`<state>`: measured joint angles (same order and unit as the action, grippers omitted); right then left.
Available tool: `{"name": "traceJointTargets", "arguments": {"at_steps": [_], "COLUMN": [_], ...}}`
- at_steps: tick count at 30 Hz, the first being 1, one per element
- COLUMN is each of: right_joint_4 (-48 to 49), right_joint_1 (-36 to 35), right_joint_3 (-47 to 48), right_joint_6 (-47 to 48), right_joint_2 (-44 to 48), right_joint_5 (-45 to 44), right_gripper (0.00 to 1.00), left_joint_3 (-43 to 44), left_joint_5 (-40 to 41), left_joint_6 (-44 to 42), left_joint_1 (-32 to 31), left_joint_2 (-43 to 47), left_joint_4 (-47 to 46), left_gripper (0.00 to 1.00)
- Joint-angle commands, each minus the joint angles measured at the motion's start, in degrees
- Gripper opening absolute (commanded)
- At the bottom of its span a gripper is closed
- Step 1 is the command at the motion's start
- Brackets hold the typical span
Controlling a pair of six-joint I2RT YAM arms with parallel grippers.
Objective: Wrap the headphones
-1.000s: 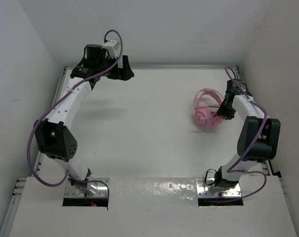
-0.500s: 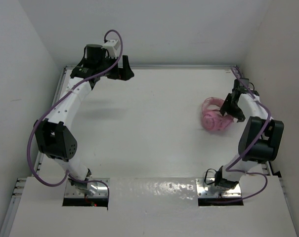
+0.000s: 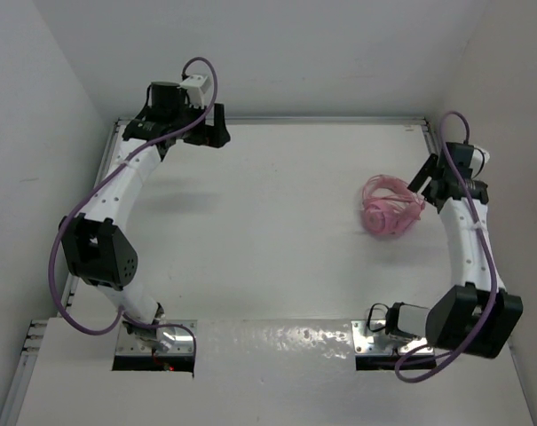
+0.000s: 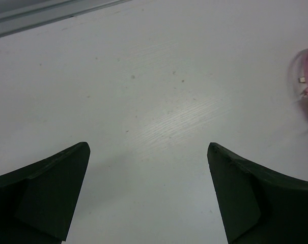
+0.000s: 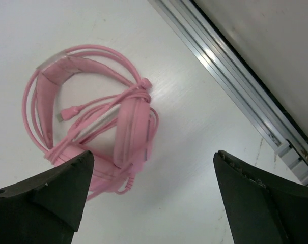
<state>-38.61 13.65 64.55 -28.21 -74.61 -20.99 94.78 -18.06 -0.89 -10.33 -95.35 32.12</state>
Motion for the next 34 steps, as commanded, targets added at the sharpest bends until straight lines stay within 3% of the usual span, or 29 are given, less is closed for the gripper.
{"name": "traceJointTargets", "arguments": {"at_steps": [1, 8, 12, 20, 34], "right_joint_4": [0.82, 5.47, 6.35, 7.06, 0.64], "right_joint_1": [0.15, 0.15, 0.15, 0.06, 0.06], "right_joint_3": [-5.92, -23.57, -29.55, -36.95, -38.62], "right_joint_6": [-4.04, -11.16, -18.1, -20.13, -24.35], "right_joint_2": [5.42, 20.71, 27.93, 37.33, 40.94], "right_joint_5": [-4.14, -8.97, -11.0, -8.19, -5.99], "right_gripper": [0.98, 0.99, 0.99, 0.99, 0.99], "left_joint_3": [-1.34, -10.31, -18.13, -36.58, -38.97], "left_joint_5": [5.22, 9.28, 9.45, 11.65, 9.27], "left_joint_6": [-4.12, -8.25, -9.75, -11.33, -7.29], "left_joint_1": [2.85, 6.11, 7.42, 7.6, 8.48], "left_joint_2": [3.32, 7.01, 10.18, 20.55, 18.71], "left_joint_4": [1.45, 4.01, 3.3, -3.55, -7.51], "left_gripper": [0.98, 0.98, 0.98, 0.98, 0.98]}}
